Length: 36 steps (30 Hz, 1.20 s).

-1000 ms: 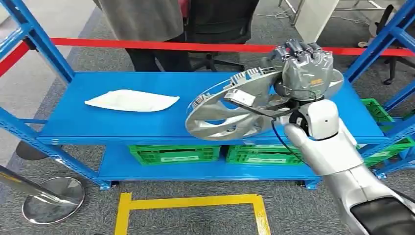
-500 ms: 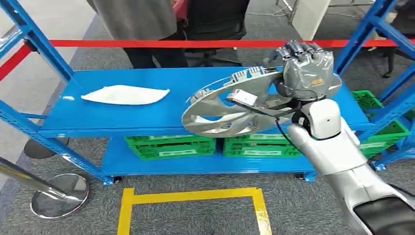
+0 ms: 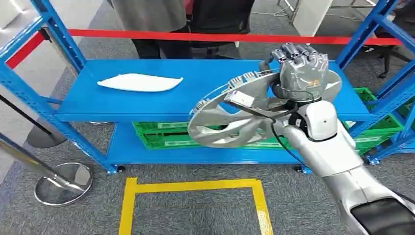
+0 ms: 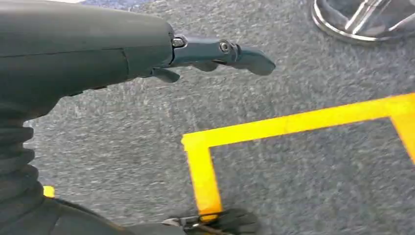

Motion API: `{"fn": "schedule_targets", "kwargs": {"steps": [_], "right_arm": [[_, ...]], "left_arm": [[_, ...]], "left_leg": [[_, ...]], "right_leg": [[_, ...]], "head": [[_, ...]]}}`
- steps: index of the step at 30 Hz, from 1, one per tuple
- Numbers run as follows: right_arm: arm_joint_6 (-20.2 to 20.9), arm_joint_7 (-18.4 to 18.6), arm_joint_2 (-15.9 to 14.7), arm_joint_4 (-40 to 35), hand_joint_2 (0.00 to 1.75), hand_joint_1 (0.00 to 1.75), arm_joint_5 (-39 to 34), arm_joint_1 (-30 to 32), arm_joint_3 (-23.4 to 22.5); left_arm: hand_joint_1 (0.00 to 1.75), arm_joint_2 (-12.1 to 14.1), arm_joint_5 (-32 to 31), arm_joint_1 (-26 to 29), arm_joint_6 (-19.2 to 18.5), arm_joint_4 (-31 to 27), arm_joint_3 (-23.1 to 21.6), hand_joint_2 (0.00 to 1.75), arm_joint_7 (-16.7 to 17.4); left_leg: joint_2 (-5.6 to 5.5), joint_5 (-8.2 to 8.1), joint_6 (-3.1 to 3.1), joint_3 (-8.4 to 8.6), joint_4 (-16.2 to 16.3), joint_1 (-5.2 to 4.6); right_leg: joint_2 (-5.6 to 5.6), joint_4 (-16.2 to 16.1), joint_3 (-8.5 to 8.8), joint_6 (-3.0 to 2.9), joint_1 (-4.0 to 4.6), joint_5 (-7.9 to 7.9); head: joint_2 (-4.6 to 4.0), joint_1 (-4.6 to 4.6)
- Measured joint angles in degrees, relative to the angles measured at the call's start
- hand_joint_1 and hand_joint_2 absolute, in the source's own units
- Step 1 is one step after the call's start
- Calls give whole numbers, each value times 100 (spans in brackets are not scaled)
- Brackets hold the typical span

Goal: Take the parts from the cabinet and place them on the table.

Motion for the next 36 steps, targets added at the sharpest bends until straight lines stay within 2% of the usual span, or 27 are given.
{"fn": "schedule_targets", "kwargs": {"steps": [1,2,3,4,6,8,11,12,13,14,15,16,17,18,19,21,22,23,25,27,28,29,31,32,33,34,36], "right_arm": [[9,-2,0,7,175,175,-13,3,0],[20,-9,0,15,175,175,-46,9,0],[33,-9,0,22,175,175,-79,15,0],[39,-18,0,22,175,175,-114,20,0],[44,-26,0,22,175,175,-146,11,0],[46,-37,2,15,175,175,-153,-4,0],[48,-37,0,17,175,175,-168,-10,0],[52,-39,2,22,175,175,-170,-8,4],[57,-46,2,20,175,175,-179,-25,11],[59,-44,4,20,175,175,-199,-31,11],[59,-44,2,20,175,175,-210,-29,11],[61,-44,2,20,175,175,-225,-28,11],[63,-44,4,20,175,175,-232,-28,13],[74,-44,2,20,175,175,-234,-24,18],[79,-44,2,20,175,175,-238,-21,17],[92,-52,2,20,175,175,-258,-22,20],[96,-52,2,17,175,175,-271,-22,20],[96,-52,0,17,175,175,-280,-27,17],[103,-52,-4,17,175,175,-291,-48,18],[105,-57,-4,19,175,175,-293,-32,22],[105,-57,-9,20,175,175,-304,-22,22],[116,-59,-9,22,175,175,-306,-21,26],[118,-59,-15,22,175,175,-315,-22,24],[120,-59,-15,22,175,175,-321,-19,26],[125,-59,-15,26,175,175,-334,-12,26],[129,-61,-15,28,175,175,-337,-6,26],[133,-61,-15,35,175,175,-339,-7,26]], "left_arm": [[0,-4,-4,0,0,0,0,175,0],[0,-7,-9,4,0,0,0,175,0],[0,-7,-9,6,0,0,0,175,0],[0,-7,-9,6,0,0,0,175,0],[0,-7,-9,3,0,0,0,175,0],[0,-11,-9,-4,0,0,0,175,0],[0,-11,-9,10,0,0,0,175,0],[0,0,-9,14,0,0,2,175,2],[0,2,-9,19,0,0,2,175,2],[0,0,-9,18,0,0,2,175,4],[0,0,-9,20,0,0,2,175,4],[0,2,-9,20,0,0,2,175,4],[0,2,-9,18,0,0,2,175,7],[0,2,-9,14,0,0,2,175,4],[0,2,-11,14,0,0,2,175,4],[0,2,-9,13,7,0,2,175,4],[0,2,-9,6,13,0,2,175,4],[0,4,-11,-7,13,0,2,175,4],[0,2,-11,-9,17,0,2,175,2],[0,-2,-11,11,17,0,2,175,2],[0,0,-11,10,17,2,2,175,2],[0,7,-9,4,17,0,4,175,2],[0,9,-11,-2,17,2,4,175,0],[0,2,-11,-2,15,2,4,175,-2],[0,-2,-13,-1,15,2,4,175,-2],[0,-2,-13,-1,15,0,4,175,-4],[0,-4,-13,-1,13,2,4,175,-9]], "left_leg": [[0,58,7,-81,7,-16],[0,116,7,-168,17,-29],[0,166,3,-244,27,-36],[0,214,-2,-315,39,-41],[-2,300,-37,-442,75,-44],[-5,371,-96,-524,127,-69],[-5,550,-195,-572,89,-41],[-17,531,-224,-608,94,-45],[-21,298,-268,-666,201,-38],[-23,-42,-300,-744,490,-18],[-18,-391,-337,-835,918,5],[-19,-632,-362,-921,1352,21],[-19,-756,-385,-970,1714,31],[-18,-703,-398,-918,1827,46],[-18,-552,-401,-763,1719,62],[-18,-210,-383,-195,959,74],[-22,-185,-356,138,494,73],[-27,-349,-331,371,87,44],[-35,-311,-278,311,2,5],[-24,-187,-184,229,-62,1],[17,-108,-143,212,-94,28],[17,-46,-81,128,-97,26],[19,76,-46,-26,-92,10],[19,133,-43,-106,-86,1],[20,191,-48,-186,-79,-4],[21,250,-56,-262,-74,-4],[22,343,-94,-401,-52,5]], "right_leg": [[1,428,-111,11,4,-198],[0,726,-156,13,5,-253],[0,751,-89,8,6,-144],[0,581,88,1,10,49],[-2,-299,734,-45,21,398],[1,-1094,1264,-81,60,174],[2,-1077,1164,-161,97,243],[-29,-1132,1082,-232,31,333],[-42,-1125,1075,-277,46,391],[-53,-1123,1005,-318,41,446],[-56,-1116,927,-321,44,517],[-56,-1107,842,-332,47,579],[-56,-1091,744,-331,46,641],[-55,-1073,640,-328,45,702],[-53,-1053,552,-318,44,754],[-46,-1013,390,-279,43,849],[-40,-997,350,-249,42,889],[-42,-992,294,-200,64,935],[-52,-1030,251,-134,33,1072],[-43,-1093,210,-65,25,1197],[-21,-1046,153,-58,2,1034],[-19,-802,31,-59,12,673],[-8,90,-166,-50,12,7],[-5,473,-226,-40,16,-146],[-4,685,-210,-32,16,-121],[-4,663,-92,-29,16,55],[-9,21,447,-33,9,473]], "head": [[0,-7],[0,0],[0,-2],[0,0],[0,0],[0,-13],[0,-7],[0,-2],[0,-18],[0,-42],[0,-51],[0,-48],[0,-52],[0,-55],[0,-48],[0,-55],[0,-50],[0,-50],[0,-30],[0,-26],[0,-40],[0,-11],[0,2],[0,7],[0,7],[0,9],[0,7]]}}
